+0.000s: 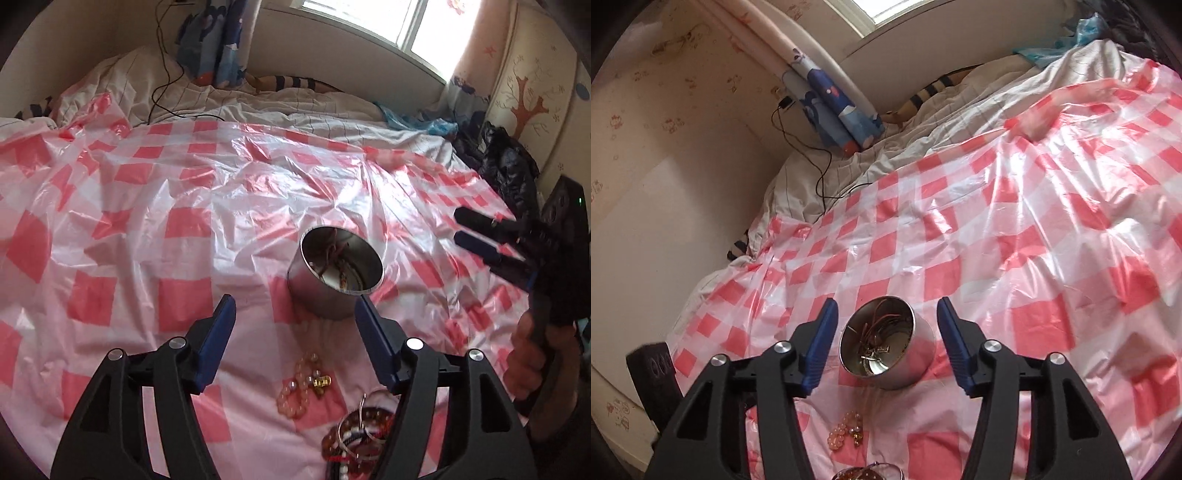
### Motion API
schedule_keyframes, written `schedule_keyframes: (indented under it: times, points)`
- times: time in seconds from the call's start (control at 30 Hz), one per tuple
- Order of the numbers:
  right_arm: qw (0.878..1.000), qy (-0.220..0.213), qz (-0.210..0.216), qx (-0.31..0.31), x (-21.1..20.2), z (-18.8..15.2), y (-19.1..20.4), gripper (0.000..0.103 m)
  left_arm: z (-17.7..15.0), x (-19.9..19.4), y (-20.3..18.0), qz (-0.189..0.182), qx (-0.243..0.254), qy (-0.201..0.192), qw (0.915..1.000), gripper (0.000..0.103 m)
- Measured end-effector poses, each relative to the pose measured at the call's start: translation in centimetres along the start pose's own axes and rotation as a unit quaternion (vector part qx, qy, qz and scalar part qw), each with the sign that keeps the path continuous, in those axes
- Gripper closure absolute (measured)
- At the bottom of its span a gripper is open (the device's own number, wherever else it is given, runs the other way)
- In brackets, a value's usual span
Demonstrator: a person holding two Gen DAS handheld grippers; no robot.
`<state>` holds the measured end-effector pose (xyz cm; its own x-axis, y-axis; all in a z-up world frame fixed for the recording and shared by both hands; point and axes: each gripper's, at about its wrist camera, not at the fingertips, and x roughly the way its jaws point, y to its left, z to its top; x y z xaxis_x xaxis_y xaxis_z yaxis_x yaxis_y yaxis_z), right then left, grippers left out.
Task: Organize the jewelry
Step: 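Carry both items over the silver tin and open both tools to drop them, then close the right tool on a thin silver bangle from the pile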
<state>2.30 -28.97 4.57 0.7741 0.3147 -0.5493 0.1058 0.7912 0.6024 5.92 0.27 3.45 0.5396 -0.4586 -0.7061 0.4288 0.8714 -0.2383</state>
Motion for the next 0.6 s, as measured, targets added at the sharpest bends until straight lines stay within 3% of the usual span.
schedule_keyframes:
  times: [0.13, 0.27, 0.37, 0.5, 0.6]
  points:
    - [0.999, 0.035, -0.017, 0.002, -1.8, -2.4, -0.6, 0.039, -3.4, 0.1, -0.7, -0.003, 0.005, 0.043, 0.999, 0.037]
    - [0.993, 0.118, 0.012, -0.003, -0.9, -5.8, -0.3, 0.039, -5.2, 0.4, -1.5, -0.01, 0.019, 0.071, 0.9972, 0.037]
    - [0.983, 0.178, 0.044, -0.006, -0.1, -8.6, 0.2, 0.039, -5.8, 0.0, -1.6, -0.035, 0.002, 0.076, 0.9965, 0.037]
    - [0.976, 0.213, 0.029, -0.023, 0.8, -11.0, 0.6, 0.039, -6.3, 0.0, -1.2, -0.042, -0.02, 0.087, 0.9951, 0.035]
    - [0.971, 0.236, 0.045, -0.003, 1.8, -11.9, 0.2, 0.039, -6.0, 0.1, -0.3, -0.039, -0.045, 0.086, 0.9946, 0.034]
